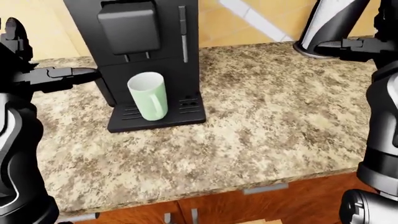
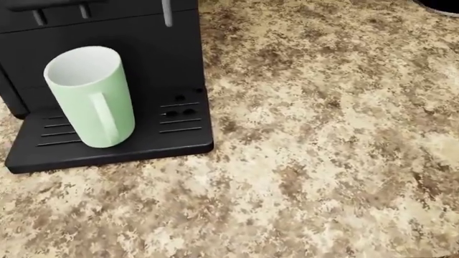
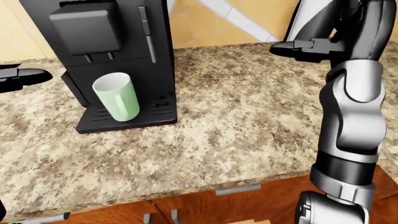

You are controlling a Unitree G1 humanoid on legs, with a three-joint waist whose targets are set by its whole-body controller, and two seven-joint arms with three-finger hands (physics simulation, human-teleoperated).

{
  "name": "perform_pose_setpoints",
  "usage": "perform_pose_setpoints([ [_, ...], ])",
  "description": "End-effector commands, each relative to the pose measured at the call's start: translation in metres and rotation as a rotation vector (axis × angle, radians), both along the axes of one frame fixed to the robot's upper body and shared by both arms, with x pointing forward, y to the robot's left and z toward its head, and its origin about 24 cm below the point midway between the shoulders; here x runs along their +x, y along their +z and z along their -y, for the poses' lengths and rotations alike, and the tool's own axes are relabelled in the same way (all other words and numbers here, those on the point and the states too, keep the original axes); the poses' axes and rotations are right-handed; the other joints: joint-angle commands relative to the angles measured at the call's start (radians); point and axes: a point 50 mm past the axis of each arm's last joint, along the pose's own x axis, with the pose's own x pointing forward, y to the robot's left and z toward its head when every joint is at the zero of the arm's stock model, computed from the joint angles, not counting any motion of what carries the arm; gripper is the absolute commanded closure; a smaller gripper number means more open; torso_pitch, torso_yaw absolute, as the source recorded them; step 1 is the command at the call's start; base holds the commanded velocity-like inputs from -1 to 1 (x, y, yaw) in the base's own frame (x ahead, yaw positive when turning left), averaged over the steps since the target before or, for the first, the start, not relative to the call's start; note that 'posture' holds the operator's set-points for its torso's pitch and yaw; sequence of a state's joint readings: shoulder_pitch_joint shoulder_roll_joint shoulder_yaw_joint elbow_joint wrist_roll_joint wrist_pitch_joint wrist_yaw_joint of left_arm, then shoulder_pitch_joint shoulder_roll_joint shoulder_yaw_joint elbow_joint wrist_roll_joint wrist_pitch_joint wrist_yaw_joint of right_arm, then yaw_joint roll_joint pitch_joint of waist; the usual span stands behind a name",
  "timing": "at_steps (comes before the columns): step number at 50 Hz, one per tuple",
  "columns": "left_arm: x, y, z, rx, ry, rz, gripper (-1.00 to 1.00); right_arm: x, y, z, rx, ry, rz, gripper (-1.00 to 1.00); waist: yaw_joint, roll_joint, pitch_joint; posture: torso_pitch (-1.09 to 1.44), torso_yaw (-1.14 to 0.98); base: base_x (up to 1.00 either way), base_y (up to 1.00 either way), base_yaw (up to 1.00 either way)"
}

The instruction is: Pick the mug from under the coffee machine dispenser and place it on the counter.

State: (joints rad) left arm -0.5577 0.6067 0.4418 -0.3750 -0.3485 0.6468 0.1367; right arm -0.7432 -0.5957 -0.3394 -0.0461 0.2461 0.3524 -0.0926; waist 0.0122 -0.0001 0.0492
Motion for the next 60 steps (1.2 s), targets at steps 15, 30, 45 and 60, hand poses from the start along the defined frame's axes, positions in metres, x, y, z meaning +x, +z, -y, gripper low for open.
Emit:
perform_pose_setpoints([
  [15,-0.013,0.019,-0.001,0.035,0.022,0.106,-1.0,-0.009,0.019,-0.009,-0.085,0.002,0.097,-1.0,0.035,-0.02,-0.008,0.0,0.0,0.0,0.0,1.0],
  [30,-0.012,0.02,0.001,0.034,0.03,0.109,-1.0,-0.006,0.016,-0.007,-0.047,0.015,0.042,-1.0,-0.018,0.023,-0.005,0.0,0.0,0.0,0.02,0.07],
  [45,-0.011,0.003,-0.002,-0.045,0.102,-0.001,-1.0,-0.006,0.012,-0.006,0.01,0.052,0.015,-1.0,-0.024,0.021,-0.017,0.0,0.0,0.0,0.0,0.0],
  [60,-0.008,-0.007,0.02,-0.097,0.186,-0.043,-1.0,-0.005,0.011,-0.004,0.011,0.027,0.005,-1.0,-0.018,0.002,-0.023,0.0,0.0,0.0,0.0,0.0],
])
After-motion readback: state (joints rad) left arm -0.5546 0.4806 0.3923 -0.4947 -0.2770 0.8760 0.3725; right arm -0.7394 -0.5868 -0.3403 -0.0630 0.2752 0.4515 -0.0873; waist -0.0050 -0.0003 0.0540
